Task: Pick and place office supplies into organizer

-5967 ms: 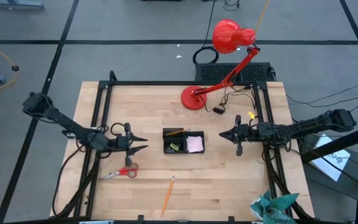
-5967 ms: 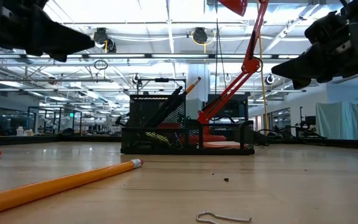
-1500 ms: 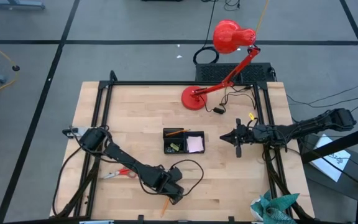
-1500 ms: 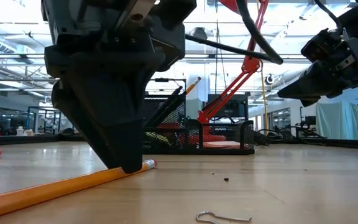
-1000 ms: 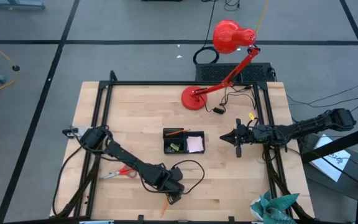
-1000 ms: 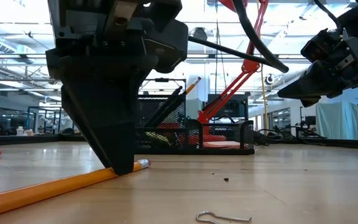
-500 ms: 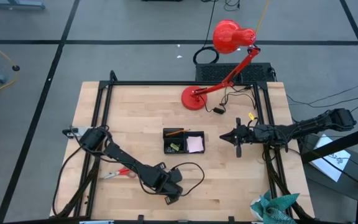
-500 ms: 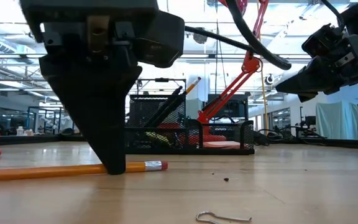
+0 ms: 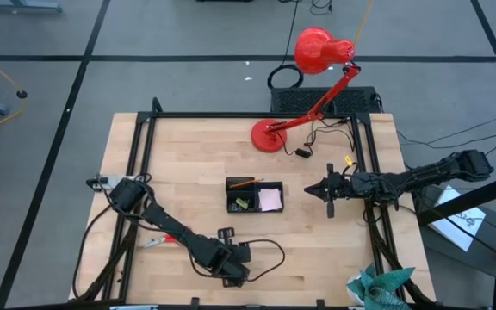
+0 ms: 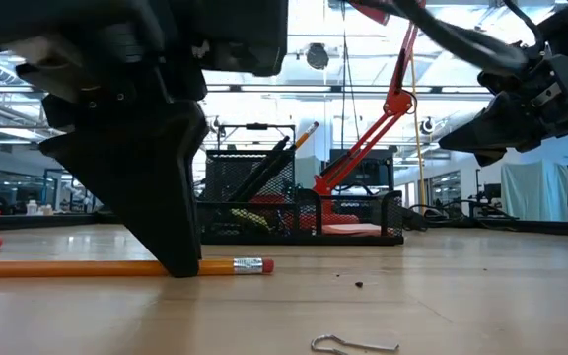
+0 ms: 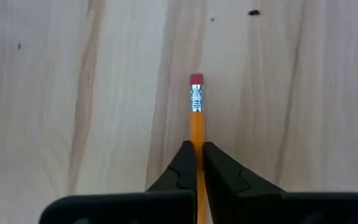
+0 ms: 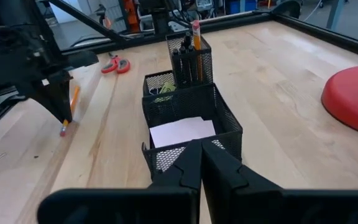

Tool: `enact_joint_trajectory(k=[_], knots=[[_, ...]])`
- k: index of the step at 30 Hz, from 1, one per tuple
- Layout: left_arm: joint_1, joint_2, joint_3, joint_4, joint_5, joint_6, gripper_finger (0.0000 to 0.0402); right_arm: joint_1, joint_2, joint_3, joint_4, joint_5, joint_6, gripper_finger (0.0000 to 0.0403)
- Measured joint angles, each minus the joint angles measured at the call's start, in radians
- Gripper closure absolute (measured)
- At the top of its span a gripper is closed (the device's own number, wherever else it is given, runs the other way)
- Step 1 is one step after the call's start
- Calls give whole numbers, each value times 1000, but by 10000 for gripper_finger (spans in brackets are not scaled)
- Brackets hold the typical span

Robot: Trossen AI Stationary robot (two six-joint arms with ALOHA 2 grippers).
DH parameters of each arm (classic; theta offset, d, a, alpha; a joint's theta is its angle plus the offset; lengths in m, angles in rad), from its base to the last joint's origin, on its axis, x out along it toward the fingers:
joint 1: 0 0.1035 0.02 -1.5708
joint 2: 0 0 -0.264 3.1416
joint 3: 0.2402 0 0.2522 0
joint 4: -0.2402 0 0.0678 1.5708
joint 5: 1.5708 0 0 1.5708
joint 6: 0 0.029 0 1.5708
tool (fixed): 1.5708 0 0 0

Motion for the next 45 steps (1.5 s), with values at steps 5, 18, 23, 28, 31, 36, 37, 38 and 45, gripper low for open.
enact_joint_trajectory(k=[5,18,23,28,31,36,37,38,45], knots=[[3,-32,33,6,-35,124,393,0,1,0,1,0,10,401],[40,-187,49,113,-220,334,384,0,7,0,3,0,12,401],[57,-240,48,242,-225,528,383,0,14,0,-5,-2,21,401],[76,-314,50,410,-173,705,383,0,15,0,-4,-3,23,401],[85,-350,50,477,-153,803,383,0,15,0,-4,-2,21,401],[102,-418,51,532,-135,957,383,0,14,0,-4,-3,19,401],[110,-429,51,529,-135,974,383,0,14,0,-4,-3,19,401],[120,-440,51,518,-136,985,383,0,14,0,-4,-3,19,401],[203,-526,-33,500,-157,1017,383,1,14,0,-31,-4,25,401]])
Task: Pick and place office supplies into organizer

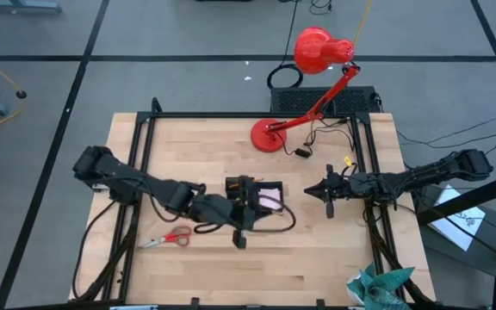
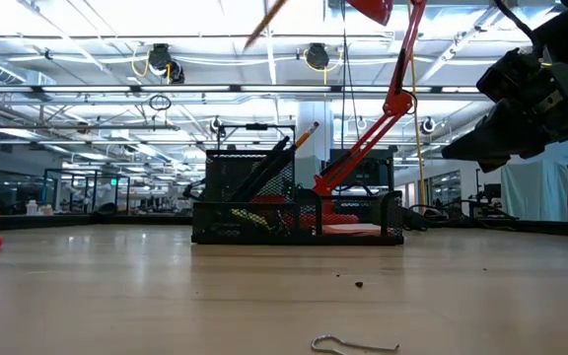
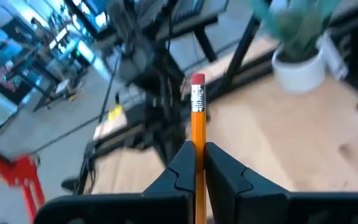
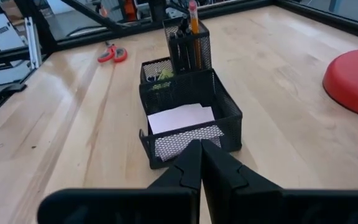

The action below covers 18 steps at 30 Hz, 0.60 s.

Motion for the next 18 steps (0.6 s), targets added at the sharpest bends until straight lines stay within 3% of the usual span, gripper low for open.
enact_joint_trajectory(k=[5,10,13,18], knots=[[113,-98,-235,173,54,-24,383,7,0,0,-15,0,1,401],[237,-184,-522,527,266,-88,386,7,0,0,-19,0,1,401],[301,-219,-620,669,380,-142,396,7,0,0,-14,0,2,401],[339,-217,-697,703,414,-162,390,7,1,0,-11,2,6,401]])
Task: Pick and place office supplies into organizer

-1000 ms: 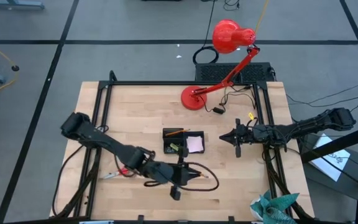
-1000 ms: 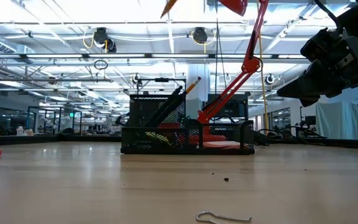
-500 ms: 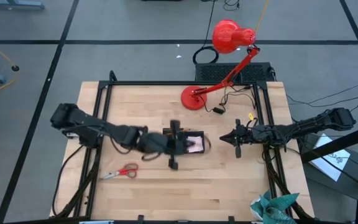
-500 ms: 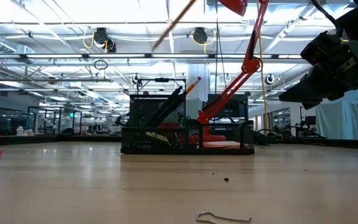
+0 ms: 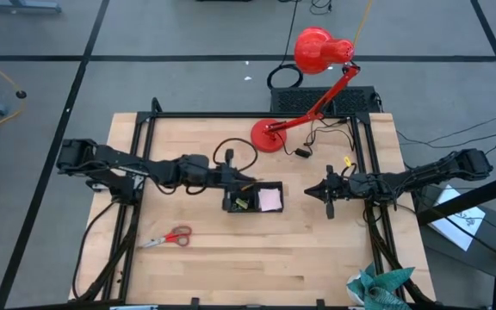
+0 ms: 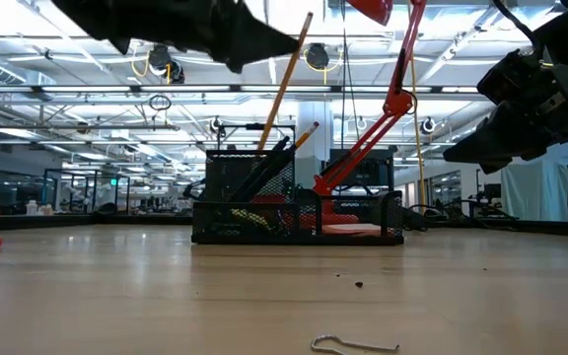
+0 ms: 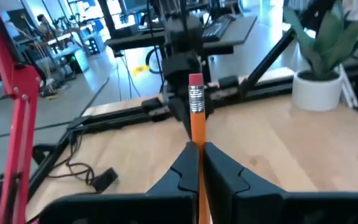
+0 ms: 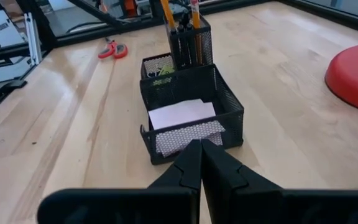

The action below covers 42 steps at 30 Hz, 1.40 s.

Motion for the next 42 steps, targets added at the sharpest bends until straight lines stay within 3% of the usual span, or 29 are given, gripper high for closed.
enact_joint_trajectory(k=[19,32,36,42], knots=[[99,0,-298,243,8,-93,398,0,2,0,0,2,26,401],[57,-3,-330,253,-13,-126,397,0,2,0,0,6,26,401],[-33,-73,-304,122,-173,-123,392,0,2,0,-4,4,26,401],[-270,-187,-151,-477,-505,-219,396,0,16,0,-19,4,34,401]])
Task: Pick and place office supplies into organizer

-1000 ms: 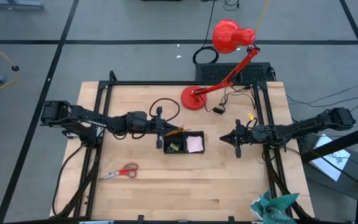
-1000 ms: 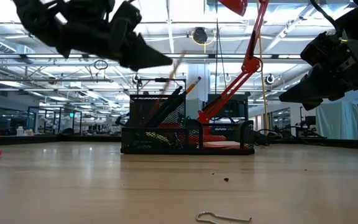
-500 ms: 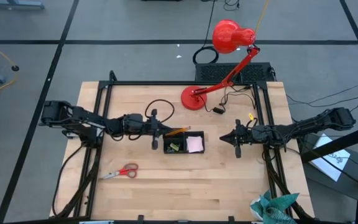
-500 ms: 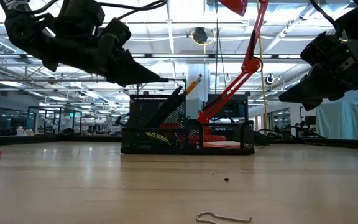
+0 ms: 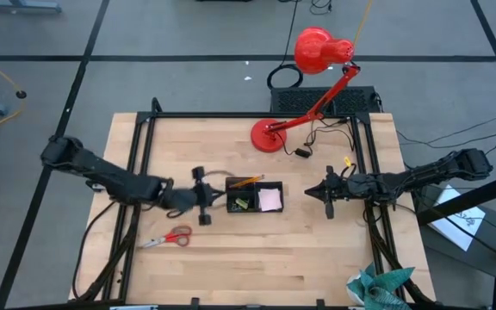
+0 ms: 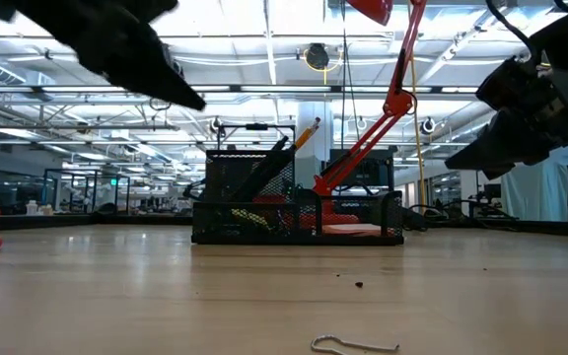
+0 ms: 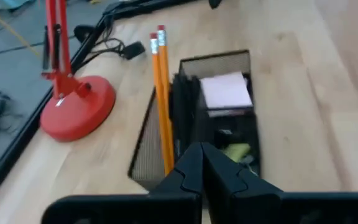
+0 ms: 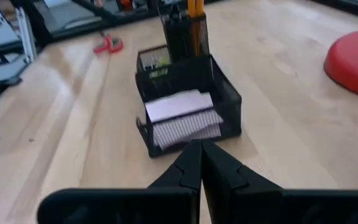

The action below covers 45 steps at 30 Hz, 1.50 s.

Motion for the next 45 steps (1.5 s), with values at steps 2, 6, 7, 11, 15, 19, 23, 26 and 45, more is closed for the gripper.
enact_joint_trajectory(k=[2,6,7,11,15,19,23,26,45], knots=[[-74,0,35,-82,-77,-46,393,0,3,0,-13,1,0,401],[-158,4,0,-58,-146,-5,397,0,11,0,11,1,-14,401],[-167,6,-27,0,-160,24,398,0,16,0,31,1,-20,401],[-179,10,-217,459,-177,201,399,14,17,0,66,-1,-69,401],[-207,5,-445,970,-168,290,400,65,7,0,135,-3,-140,401],[-251,-37,-583,1192,-262,248,400,95,1,0,181,-2,-182,401],[-238,-88,-599,1186,-276,249,401,89,1,0,194,-2,-215,401],[-177,-99,-596,1177,-205,307,401,68,1,0,230,-8,-263,401],[230,-429,-595,982,119,435,401,-106,-190,0,258,-182,-360,401]])
